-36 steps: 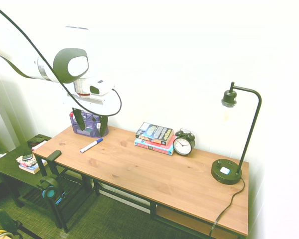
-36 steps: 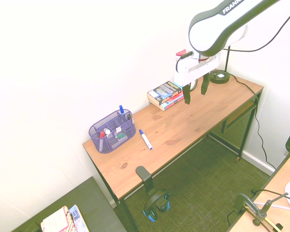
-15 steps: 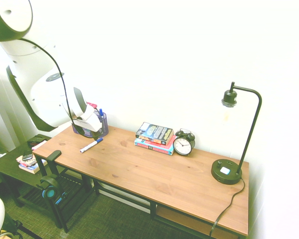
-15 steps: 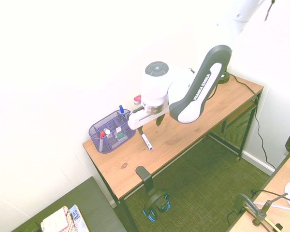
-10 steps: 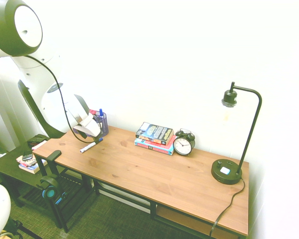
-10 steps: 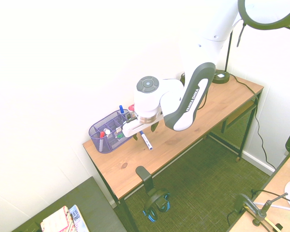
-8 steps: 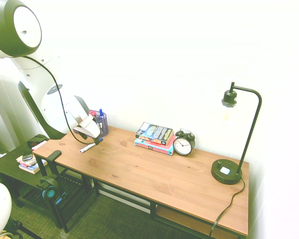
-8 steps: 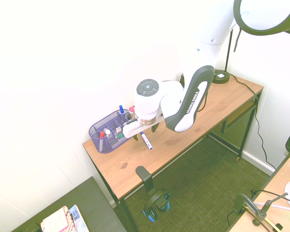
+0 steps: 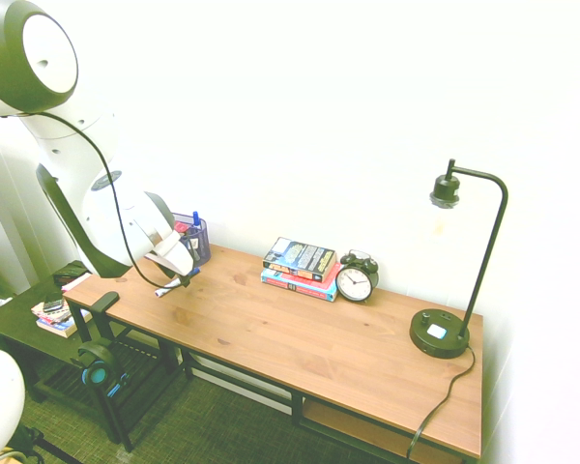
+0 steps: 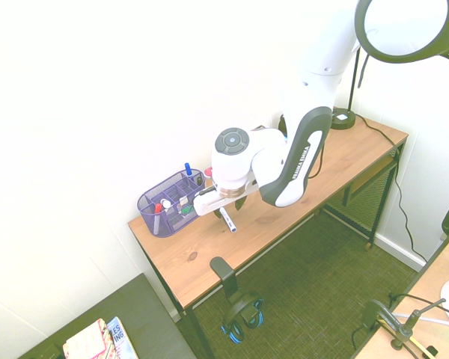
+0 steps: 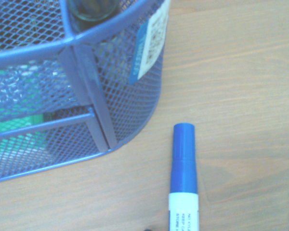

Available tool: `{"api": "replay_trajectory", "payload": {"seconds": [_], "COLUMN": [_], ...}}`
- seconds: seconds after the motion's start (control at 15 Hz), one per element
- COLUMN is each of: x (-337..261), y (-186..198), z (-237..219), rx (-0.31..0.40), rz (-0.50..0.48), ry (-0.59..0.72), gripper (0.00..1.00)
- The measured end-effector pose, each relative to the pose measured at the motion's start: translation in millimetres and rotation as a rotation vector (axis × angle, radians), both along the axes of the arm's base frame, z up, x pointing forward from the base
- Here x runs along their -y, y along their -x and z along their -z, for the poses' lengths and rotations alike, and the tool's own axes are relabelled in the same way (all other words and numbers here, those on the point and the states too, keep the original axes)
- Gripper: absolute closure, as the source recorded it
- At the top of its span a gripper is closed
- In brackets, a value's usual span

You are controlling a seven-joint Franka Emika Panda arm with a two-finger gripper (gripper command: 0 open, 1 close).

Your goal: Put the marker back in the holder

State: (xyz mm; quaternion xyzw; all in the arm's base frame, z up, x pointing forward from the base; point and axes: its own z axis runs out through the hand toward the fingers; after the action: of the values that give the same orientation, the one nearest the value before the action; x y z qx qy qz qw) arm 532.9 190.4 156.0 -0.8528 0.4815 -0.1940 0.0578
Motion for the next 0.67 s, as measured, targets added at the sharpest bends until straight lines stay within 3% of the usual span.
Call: {"api": "replay_trajectory", "payload": {"seconds": [0.67], "x": [5], "y": [11], "z": [8], "rx": [0.002], "rz": [0.011], "ry": [-0.022], "gripper": [1.00]}}
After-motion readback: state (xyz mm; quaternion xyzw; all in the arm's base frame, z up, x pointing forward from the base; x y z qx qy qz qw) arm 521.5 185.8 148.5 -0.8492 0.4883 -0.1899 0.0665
